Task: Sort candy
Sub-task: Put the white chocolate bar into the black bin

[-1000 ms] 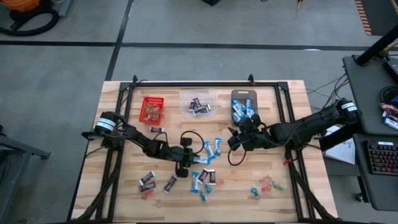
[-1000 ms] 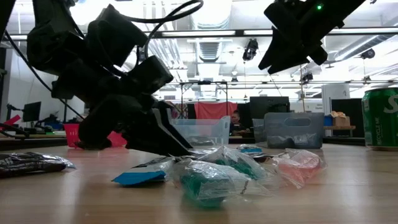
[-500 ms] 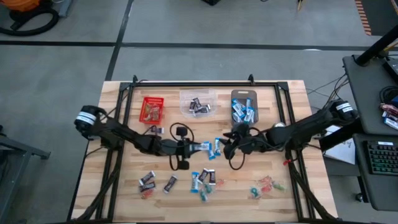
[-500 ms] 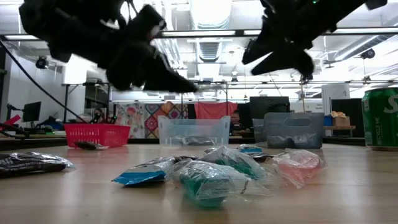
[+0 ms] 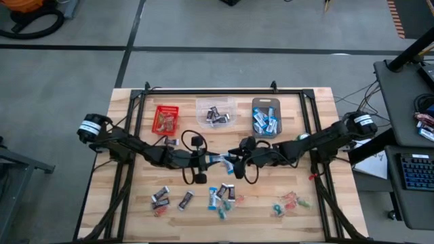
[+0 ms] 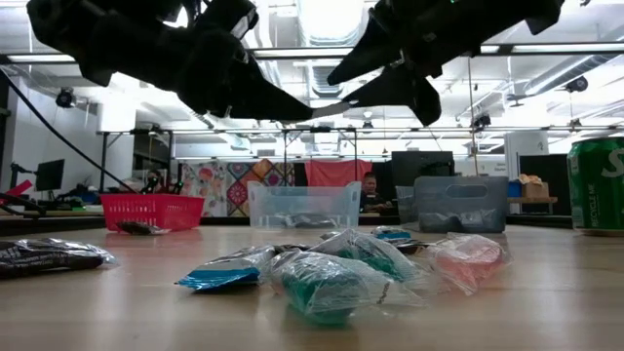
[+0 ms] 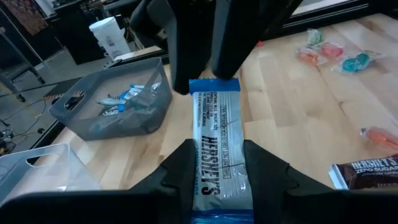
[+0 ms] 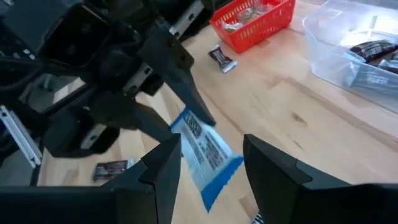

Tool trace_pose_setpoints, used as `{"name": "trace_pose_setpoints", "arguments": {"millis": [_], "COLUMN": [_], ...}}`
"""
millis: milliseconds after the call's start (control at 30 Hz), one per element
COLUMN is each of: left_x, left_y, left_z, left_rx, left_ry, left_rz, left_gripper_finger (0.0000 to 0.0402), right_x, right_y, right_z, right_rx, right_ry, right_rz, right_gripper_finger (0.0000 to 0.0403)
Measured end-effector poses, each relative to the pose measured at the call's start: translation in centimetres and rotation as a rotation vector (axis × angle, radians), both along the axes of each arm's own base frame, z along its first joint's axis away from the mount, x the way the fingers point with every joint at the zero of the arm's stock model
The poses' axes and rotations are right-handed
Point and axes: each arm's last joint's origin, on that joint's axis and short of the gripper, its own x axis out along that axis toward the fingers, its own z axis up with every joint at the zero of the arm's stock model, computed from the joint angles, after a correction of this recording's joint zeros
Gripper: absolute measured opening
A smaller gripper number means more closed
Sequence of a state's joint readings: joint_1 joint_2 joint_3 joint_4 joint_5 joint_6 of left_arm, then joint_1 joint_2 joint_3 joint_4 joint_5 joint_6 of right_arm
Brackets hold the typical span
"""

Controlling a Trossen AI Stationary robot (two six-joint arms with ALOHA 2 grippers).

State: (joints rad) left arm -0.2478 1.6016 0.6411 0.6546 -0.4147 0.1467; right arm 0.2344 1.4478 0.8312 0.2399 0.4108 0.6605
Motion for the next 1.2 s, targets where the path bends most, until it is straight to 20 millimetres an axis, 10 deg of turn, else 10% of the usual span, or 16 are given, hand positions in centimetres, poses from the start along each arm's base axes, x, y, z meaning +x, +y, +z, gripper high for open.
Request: {"name": "trace_pose_setpoints", "arguments": {"millis": [733,1200], "left_x": [2.4,2.6], "left_y": [-0.4,-0.5], "left_z": [1.1,1.0], "left_rx": [0.074,0.06], "left_ry": [-0.029,-0.027], "left_rz": [0.082,0.083], "left_gripper_finger": [0.009,0.0118], "right_x": [0.1,0.1], "right_y": [-0.6,-0.5], "right_z": [0.0,0.0], "right_rx": [-0.003,-0.029], "right_ry": [0.001,0.011], "right_rz": [-0.009,0.051], "right_gripper_finger": [0.0157,0.0019]}}
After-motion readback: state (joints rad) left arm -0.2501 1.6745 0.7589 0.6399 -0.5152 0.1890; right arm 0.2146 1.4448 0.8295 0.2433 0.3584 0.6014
